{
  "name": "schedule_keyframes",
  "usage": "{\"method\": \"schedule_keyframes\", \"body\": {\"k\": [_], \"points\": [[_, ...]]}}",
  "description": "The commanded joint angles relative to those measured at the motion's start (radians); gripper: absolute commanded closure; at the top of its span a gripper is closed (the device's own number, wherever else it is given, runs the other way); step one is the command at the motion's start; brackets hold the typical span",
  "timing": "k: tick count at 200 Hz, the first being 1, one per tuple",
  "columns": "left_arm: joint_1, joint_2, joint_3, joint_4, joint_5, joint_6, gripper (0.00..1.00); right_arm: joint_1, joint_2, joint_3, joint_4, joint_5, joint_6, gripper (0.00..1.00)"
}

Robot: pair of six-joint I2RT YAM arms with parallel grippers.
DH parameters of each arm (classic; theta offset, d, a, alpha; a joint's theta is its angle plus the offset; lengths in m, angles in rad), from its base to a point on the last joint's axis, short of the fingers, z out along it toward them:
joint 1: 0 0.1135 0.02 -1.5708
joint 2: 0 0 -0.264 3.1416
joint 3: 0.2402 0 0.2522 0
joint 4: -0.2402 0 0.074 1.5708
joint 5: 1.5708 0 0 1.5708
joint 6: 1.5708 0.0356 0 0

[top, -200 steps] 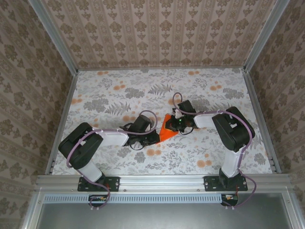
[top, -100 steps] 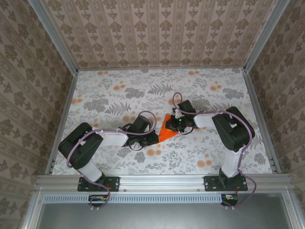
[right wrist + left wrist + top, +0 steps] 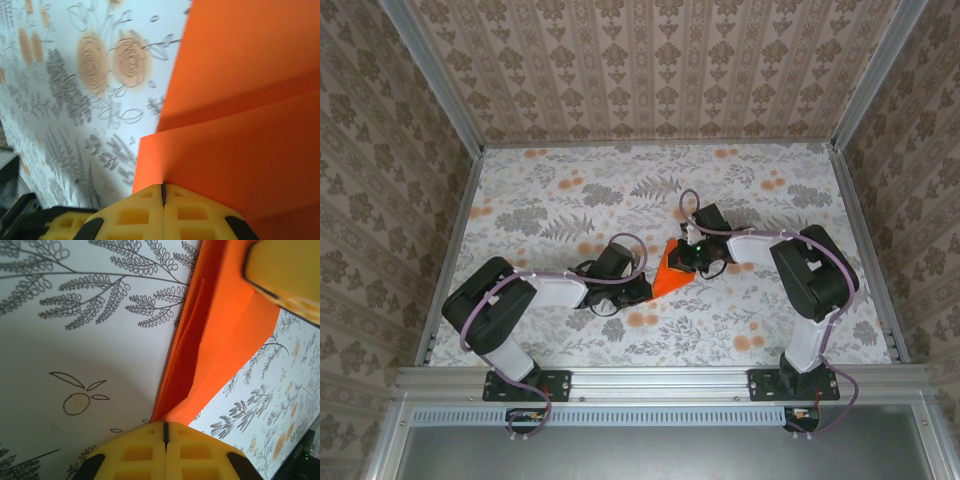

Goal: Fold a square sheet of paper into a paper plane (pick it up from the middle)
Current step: Fourth fold the wing at the center of the table.

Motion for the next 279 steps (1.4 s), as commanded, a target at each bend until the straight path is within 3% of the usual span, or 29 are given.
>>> {"method": "schedule_keyframes", "body": {"k": [1,40,82,223,279], "points": [[0.004,0.017,-0.041,-0.073,-0.016,-0.014,1.0,0.015,-0.08,-0.016,-0.028,-0.04,-0.045,0.95],[0.005,0.022,-0.042,-0.065,-0.014,-0.016,1.0,0.073,-0.097,-0.105,0.051,-0.051,0.01,0.95],[0.005,0.022,-0.043,-0.062,-0.01,-0.017,1.0,0.12,-0.043,-0.088,0.069,-0.05,0.022,0.96],[0.019,-0.087,-0.034,0.0,-0.017,0.016,0.97,0.121,0.033,-0.079,0.039,0.018,0.036,0.98],[0.019,-0.024,0.0,-0.002,-0.003,0.021,0.97,0.12,0.038,-0.078,0.039,0.017,0.039,0.98]]}}
